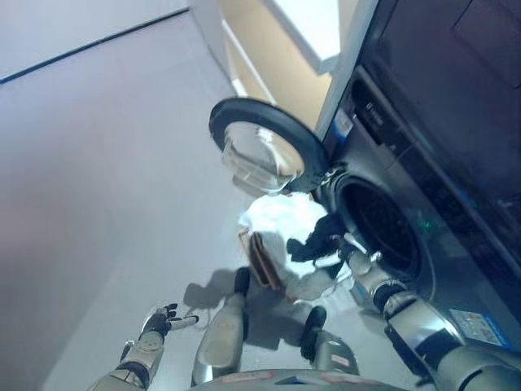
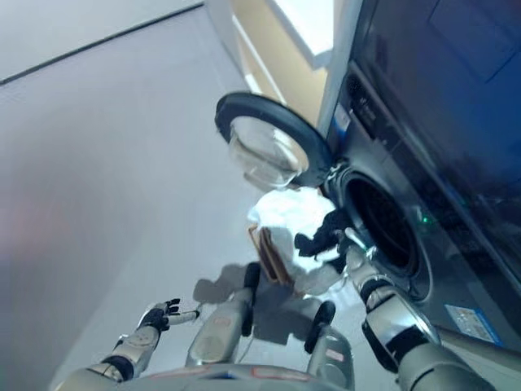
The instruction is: Put the clothes in the basket into the washing machine.
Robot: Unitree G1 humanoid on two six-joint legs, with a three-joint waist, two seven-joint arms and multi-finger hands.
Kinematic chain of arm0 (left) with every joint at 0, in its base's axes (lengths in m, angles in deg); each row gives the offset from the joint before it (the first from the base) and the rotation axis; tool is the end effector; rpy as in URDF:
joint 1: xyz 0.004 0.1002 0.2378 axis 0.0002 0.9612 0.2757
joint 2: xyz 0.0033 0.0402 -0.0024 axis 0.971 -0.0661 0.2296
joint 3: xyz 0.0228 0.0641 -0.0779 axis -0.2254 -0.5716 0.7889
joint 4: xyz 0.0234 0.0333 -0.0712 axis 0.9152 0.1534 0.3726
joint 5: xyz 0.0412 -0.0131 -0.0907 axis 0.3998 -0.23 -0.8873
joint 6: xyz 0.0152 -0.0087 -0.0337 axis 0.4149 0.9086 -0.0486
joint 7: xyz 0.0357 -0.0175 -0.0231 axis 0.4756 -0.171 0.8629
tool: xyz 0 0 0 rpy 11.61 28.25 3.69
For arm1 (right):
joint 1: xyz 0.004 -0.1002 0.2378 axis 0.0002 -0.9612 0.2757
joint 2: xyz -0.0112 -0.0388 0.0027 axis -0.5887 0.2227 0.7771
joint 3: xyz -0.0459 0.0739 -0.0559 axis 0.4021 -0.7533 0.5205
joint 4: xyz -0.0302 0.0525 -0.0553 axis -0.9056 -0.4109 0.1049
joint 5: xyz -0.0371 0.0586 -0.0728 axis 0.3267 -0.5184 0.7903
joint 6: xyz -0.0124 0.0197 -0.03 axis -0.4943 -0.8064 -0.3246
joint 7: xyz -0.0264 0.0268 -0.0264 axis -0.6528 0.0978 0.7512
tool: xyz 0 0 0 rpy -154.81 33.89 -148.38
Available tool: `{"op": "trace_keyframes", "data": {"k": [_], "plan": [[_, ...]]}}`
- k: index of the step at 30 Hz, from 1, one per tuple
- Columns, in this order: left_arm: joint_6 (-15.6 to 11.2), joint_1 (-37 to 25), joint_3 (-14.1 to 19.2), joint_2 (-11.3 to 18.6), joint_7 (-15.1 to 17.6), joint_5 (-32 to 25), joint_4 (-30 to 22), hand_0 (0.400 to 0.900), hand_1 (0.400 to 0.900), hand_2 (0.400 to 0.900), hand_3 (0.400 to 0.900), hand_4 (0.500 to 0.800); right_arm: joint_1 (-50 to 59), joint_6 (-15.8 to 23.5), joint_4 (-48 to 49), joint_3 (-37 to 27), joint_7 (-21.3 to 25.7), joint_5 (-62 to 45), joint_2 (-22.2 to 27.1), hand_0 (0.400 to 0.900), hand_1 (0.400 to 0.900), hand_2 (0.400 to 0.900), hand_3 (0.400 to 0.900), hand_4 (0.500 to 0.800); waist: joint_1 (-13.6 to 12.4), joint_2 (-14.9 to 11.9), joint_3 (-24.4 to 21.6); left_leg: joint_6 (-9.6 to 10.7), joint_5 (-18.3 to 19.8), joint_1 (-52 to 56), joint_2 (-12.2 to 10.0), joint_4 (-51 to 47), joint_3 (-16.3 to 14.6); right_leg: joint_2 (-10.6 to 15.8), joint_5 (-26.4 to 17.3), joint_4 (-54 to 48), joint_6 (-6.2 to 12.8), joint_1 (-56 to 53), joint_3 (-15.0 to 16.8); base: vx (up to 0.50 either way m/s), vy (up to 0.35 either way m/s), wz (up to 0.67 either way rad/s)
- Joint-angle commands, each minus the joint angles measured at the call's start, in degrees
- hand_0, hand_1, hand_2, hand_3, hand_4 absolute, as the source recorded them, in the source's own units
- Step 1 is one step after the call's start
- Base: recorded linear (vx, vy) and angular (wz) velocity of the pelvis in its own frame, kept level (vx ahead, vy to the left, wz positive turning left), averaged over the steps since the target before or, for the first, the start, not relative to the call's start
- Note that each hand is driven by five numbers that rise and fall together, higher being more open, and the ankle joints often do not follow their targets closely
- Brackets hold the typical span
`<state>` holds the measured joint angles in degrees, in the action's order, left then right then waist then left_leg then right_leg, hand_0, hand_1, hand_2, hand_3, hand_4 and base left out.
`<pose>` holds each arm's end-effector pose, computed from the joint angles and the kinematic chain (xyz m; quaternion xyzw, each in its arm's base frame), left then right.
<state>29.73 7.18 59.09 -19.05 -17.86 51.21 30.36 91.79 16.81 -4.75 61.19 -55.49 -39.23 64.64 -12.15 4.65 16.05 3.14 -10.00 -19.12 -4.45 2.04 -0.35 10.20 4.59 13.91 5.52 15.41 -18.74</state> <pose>0.1116 0.2302 -0.1041 0.1776 0.5108 0.0701 0.8382 0.2750 -0.2188 -0.0070 -0.3971 0.3146 0.0208 0.8619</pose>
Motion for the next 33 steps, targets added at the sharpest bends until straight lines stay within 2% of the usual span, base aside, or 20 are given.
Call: {"op": "trace_keyframes", "data": {"k": [1,10,11,16,23,28,33], "plan": [[-1.34,-0.84,-0.79,2.93,3.13,-1.8,0.49,0.9,0.9,0.9,0.9,0.8,8.43,1.29,1.34,2.89,4.03,4.05,5.34,0.9,0.9,0.9,0.9,0.8,-0.98,-0.41,1.24,2.09,-1.1,-4.78,1.61,1.12,1.69,2.17,-5.43,0.12,1.42,1.34,-0.58,0.0,0.0,0.0],[-2.88,-3.95,-2.74,1.99,6.13,-4.26,-1.34,0.9,0.9,0.9,0.9,0.8,18.72,1.99,-0.41,7.62,6.57,10.81,11.59,0.9,0.9,0.9,0.9,0.8,-2.1,3.16,4.2,2.77,-1.87,-13.06,1.95,4.38,2.27,3.76,-2.48,7.57,1.25,10.06,0.03,0.02,-0.007,0.06],[-2.93,-4.34,-3.01,1.8,6.17,-4.72,-1.42,0.9,0.9,0.9,0.9,0.8,19.52,1.97,-0.67,8.12,6.57,11.16,11.73,0.9,0.9,0.9,0.9,0.8,-1.94,3.07,4.47,3.17,-0.37,-13.17,2.47,5.13,2.17,4.47,-0.4,9.36,1.83,10.56,0.5,0.08,-0.06,0.15],[-3.12,-6.28,-4.32,0.68,6.88,-6.07,-2.5,0.9,0.9,0.9,0.9,0.8,22.51,2.06,-1.58,9.08,6.82,12.03,13.34,0.9,0.9,0.9,0.9,0.8,-1.84,4.53,5.84,3.39,0.82,-17.84,3.81,9.96,2.16,5.74,1.66,16.55,1.61,15.66,1.89,0.01,-0.006,0.07],[-3.08,-7.76,-5.76,-0.61,7.32,-7.14,-3.55,0.9,0.9,0.9,0.9,0.8,23.03,1.56,-5.04,9.04,6.16,12.91,15.28,0.9,0.9,0.9,0.9,0.8,-1.21,5.86,6.42,3.4,4.0,-25.34,4.79,19.79,2.02,7.61,6.28,27.17,0.42,22.48,4.08,-0.03,0.009,0.08],[-3.18,-8.49,-6.15,-0.84,7.82,-7.82,-4.2,0.9,0.9,0.9,0.9,0.8,23.79,0.86,-8.85,9.92,5.5,15.6,16.05,0.9,0.9,0.9,0.9,0.8,-1.63,6.61,5.93,2.82,6.88,-31.48,4.71,27.55,1.45,8.49,8.64,33.76,-0.73,29.23,5.96,-0.06,0.001,0.02],[-3.3,-9.56,-6.02,-1.49,8.4,-9.1,-5.13,0.9,0.9,0.9,0.9,0.8,24.66,0.91,-10.75,10.39,4.71,16.4,18.82,0.9,0.9,0.9,0.9,0.8,-2.18,7.61,5.69,2.09,8.7,-37.66,5.13,32.93,0.36,9.52,9.1,38.11,-1.24,37.41,8.81,-0.07,0.041,-0.08]]}}
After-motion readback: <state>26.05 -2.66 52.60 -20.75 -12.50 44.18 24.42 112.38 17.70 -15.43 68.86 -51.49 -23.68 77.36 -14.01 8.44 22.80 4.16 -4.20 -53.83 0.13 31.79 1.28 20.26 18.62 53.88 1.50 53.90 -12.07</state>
